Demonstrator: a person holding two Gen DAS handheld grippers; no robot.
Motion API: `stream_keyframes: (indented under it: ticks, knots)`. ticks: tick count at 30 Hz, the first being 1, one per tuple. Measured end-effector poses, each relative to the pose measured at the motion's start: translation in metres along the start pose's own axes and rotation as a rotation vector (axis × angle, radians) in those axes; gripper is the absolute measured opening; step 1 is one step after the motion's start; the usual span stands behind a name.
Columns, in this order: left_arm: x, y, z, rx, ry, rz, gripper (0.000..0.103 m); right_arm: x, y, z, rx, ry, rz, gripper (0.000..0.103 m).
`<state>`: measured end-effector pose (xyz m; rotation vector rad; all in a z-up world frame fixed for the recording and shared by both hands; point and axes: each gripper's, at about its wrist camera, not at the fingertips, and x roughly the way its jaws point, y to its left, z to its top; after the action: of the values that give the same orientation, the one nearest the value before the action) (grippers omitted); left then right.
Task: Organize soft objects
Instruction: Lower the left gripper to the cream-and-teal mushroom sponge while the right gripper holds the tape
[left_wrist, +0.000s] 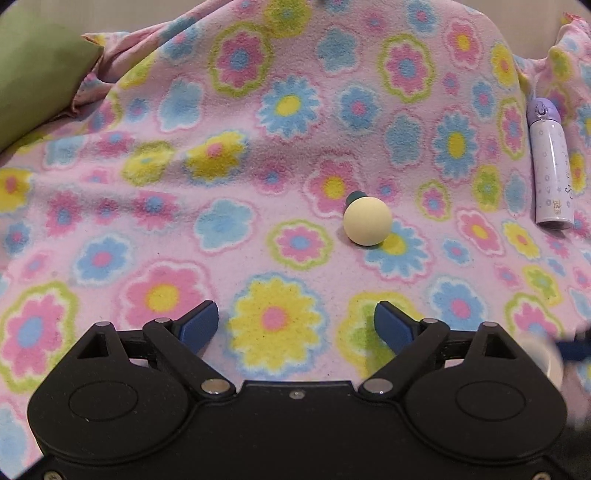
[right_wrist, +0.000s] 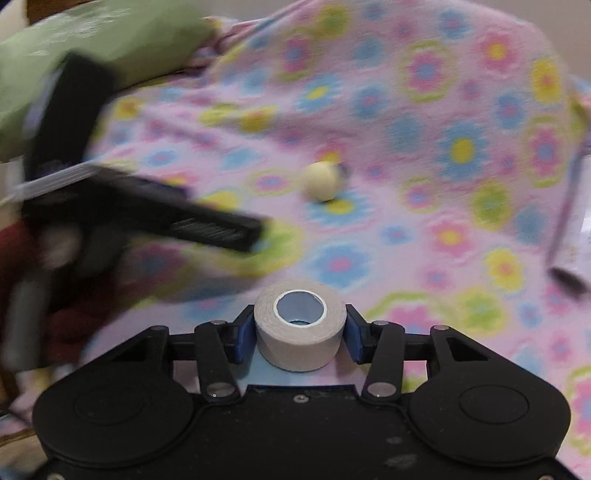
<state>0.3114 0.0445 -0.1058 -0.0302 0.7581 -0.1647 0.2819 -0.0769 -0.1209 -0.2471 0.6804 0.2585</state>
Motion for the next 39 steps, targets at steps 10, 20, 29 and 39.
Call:
stream_keyframes:
  ticks: [10,20,29,39]
  knots:
    - [0.004,-0.006,0.000,0.033,0.020,0.003,0.096,0.044,-0.100,0.013,0.291,-0.044,-0.218,0.048]
    - [0.006,-0.008,0.000,0.041,0.030,0.009,0.099,0.058,-0.109,0.014,0.322,-0.053,-0.203,0.059]
    - [0.016,-0.025,0.028,-0.045,0.071,-0.002,0.099,0.059,-0.104,0.015,0.306,-0.046,-0.203,0.065]
    - [0.052,-0.036,0.061,-0.137,0.067,0.055,0.099,0.059,-0.105,0.015,0.309,-0.046,-0.197,0.067]
